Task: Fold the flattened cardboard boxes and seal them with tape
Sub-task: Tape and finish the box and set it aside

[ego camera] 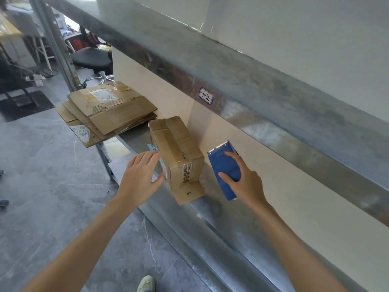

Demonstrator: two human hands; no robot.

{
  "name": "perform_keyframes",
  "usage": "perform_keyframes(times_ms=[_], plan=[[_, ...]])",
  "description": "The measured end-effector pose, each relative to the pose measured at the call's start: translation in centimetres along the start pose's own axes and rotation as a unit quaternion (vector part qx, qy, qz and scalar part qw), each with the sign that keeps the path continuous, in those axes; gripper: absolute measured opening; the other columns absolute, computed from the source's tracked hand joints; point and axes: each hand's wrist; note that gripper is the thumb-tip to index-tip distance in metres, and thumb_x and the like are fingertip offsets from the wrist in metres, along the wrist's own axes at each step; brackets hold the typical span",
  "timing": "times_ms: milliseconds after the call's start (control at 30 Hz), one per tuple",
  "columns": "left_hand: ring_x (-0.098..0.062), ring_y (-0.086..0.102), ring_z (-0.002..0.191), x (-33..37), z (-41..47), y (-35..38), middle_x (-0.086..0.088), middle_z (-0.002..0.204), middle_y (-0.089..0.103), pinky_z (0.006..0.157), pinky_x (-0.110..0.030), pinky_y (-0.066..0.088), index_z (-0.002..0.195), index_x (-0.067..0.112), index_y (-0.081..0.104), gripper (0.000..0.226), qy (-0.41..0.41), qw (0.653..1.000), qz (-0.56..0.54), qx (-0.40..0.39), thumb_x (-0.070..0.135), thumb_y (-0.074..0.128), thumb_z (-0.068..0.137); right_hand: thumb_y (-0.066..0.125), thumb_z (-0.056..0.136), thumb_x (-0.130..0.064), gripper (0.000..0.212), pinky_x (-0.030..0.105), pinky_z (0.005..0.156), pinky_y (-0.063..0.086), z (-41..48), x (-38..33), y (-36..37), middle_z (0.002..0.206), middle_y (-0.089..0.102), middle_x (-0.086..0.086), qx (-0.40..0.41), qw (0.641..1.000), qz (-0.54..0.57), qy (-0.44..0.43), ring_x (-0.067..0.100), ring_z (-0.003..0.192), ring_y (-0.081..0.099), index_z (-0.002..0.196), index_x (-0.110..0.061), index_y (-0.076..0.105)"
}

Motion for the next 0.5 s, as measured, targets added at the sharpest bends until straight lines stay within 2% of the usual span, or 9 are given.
perform_keyframes(times_ms=[67, 133, 233, 300, 400, 500], plan=[[-0.028, 0.054, 0.126, 0.1, 0.4, -0.3, -0.005, 0.133, 0.060, 0.106, -0.042, 0.040, 0.131, 0.012, 0.059, 0.045, -0.004, 1.000, -0.022, 0.009, 0.023, 0.071, 0.089, 0.068, 0.089, -0.049, 0.058, 0.047, 0.071, 0.054, 0.3, -0.9, -1.3, 0.106, 0.071, 0.006, -0.006, 0.999, 0.031, -0.025, 0.029, 0.078, 0.066, 0.139, -0.049, 0.037], [-0.027, 0.053, 0.126, 0.4, 0.9, -0.7, -0.003, 0.132, 0.061, 0.105, -0.042, 0.040, 0.130, 0.014, 0.061, 0.042, 0.000, 0.999, -0.049, 0.019, 0.021, 0.069, 0.090, 0.072, 0.086, -0.048, 0.062, 0.046, 0.073, 0.055, 0.2, -1.9, -2.3, 0.113, 0.068, -0.002, -0.014, 0.997, 0.050, -0.052, 0.028, 0.086, 0.067, 0.134, -0.056, 0.034], [-0.024, 0.052, 0.126, 0.8, 1.6, -1.4, -0.002, 0.132, 0.060, 0.105, -0.041, 0.040, 0.129, 0.015, 0.061, 0.040, 0.007, 0.996, -0.085, 0.030, 0.018, 0.069, 0.090, 0.075, 0.082, -0.049, 0.068, 0.030, 0.070, 0.054, 0.2, -3.6, -3.2, 0.108, 0.056, -0.038, -0.036, 0.994, 0.071, -0.071, 0.008, 0.086, 0.063, 0.132, -0.064, 0.031], [-0.024, 0.051, 0.126, 1.1, 2.0, -1.7, -0.001, 0.133, 0.060, 0.105, -0.043, 0.041, 0.130, 0.015, 0.061, 0.040, 0.011, 0.994, -0.104, 0.030, 0.017, 0.068, 0.091, 0.076, 0.082, -0.046, 0.075, 0.017, 0.065, 0.051, 0.3, -4.2, -3.4, 0.111, 0.050, -0.047, -0.053, 0.990, 0.110, -0.069, -0.004, 0.089, 0.062, 0.135, -0.068, 0.027], [-0.023, 0.051, 0.126, 1.3, 2.4, -1.9, -0.001, 0.133, 0.059, 0.104, -0.042, 0.042, 0.130, 0.015, 0.061, 0.039, 0.017, 0.992, -0.120, 0.029, 0.015, 0.067, 0.092, 0.077, 0.083, -0.043, 0.081, 0.011, 0.064, 0.050, 0.4, -4.8, -3.5, 0.123, 0.047, -0.045, -0.078, 0.981, 0.165, -0.065, -0.013, 0.099, 0.059, 0.139, -0.067, 0.023], [-0.022, 0.050, 0.126, 1.2, 2.7, -1.9, 0.000, 0.133, 0.059, 0.104, -0.040, 0.041, 0.131, 0.016, 0.061, 0.039, 0.019, 0.991, -0.127, 0.029, 0.016, 0.067, 0.092, 0.076, 0.083, -0.047, 0.078, 0.009, 0.060, 0.049, 0.3, -5.1, -3.3, 0.117, 0.053, -0.037, -0.088, 0.977, 0.186, -0.055, -0.011, 0.093, 0.061, 0.139, -0.066, 0.025]])
Point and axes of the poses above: each hand's wrist, its own z-axis towards the middle knuckle, its own y-axis out of the palm, x = y × z
